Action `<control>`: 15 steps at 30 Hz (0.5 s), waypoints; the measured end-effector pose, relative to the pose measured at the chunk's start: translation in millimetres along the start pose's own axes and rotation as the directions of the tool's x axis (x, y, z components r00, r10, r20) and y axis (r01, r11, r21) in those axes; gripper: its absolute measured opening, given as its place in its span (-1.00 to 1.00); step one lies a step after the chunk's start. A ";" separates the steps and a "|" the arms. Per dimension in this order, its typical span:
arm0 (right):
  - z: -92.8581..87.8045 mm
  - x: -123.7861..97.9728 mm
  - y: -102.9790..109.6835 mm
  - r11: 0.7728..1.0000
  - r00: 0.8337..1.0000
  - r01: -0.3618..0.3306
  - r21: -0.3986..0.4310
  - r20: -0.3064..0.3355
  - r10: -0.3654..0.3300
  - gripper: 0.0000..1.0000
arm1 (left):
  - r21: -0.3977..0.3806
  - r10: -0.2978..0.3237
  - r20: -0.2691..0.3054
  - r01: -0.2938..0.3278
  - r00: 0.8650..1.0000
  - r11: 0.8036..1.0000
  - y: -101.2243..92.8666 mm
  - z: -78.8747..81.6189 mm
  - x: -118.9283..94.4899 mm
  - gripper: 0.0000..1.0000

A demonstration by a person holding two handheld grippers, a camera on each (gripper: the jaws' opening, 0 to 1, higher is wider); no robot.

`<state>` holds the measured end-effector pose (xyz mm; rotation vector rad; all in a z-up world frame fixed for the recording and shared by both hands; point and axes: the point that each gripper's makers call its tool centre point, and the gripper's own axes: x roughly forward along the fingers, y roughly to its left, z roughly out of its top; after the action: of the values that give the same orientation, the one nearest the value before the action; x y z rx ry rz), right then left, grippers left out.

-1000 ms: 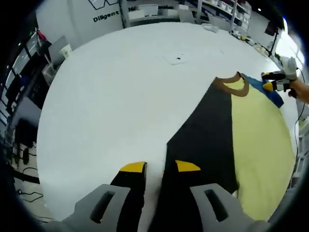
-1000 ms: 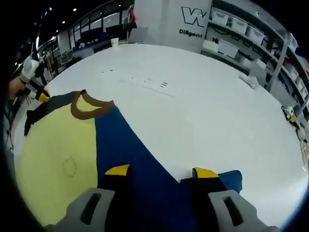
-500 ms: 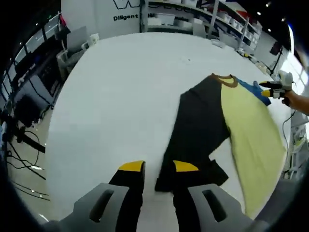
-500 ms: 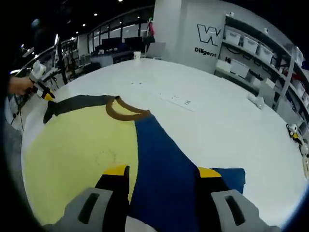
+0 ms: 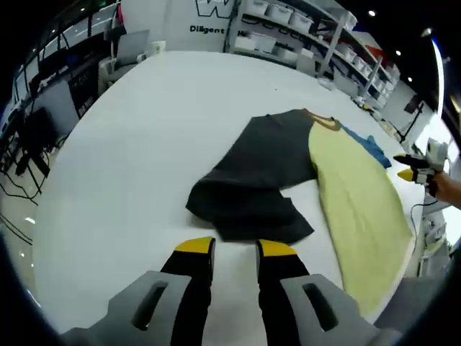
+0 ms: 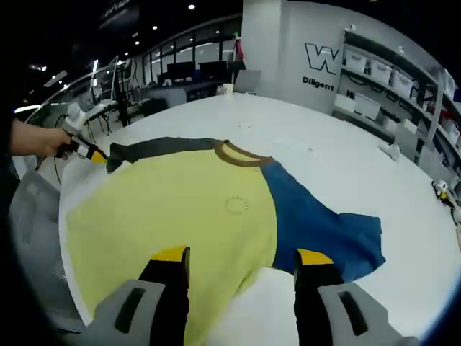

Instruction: Fold the garment on the visible template until the final outline fits inside the template.

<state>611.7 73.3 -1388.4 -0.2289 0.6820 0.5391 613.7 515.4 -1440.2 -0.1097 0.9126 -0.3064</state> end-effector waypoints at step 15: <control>4.8 -37.2 41.7 0.998 0.998 -0.037 -0.048 0.045 0.039 0.14 | -0.068 -0.074 0.076 0.079 0.994 0.995 -17.5 2.9 -11.8 -1.00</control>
<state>567.5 95.3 -1361.7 -0.2475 0.6307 0.5953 605.5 502.3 -1425.5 -0.2203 0.8478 -0.3394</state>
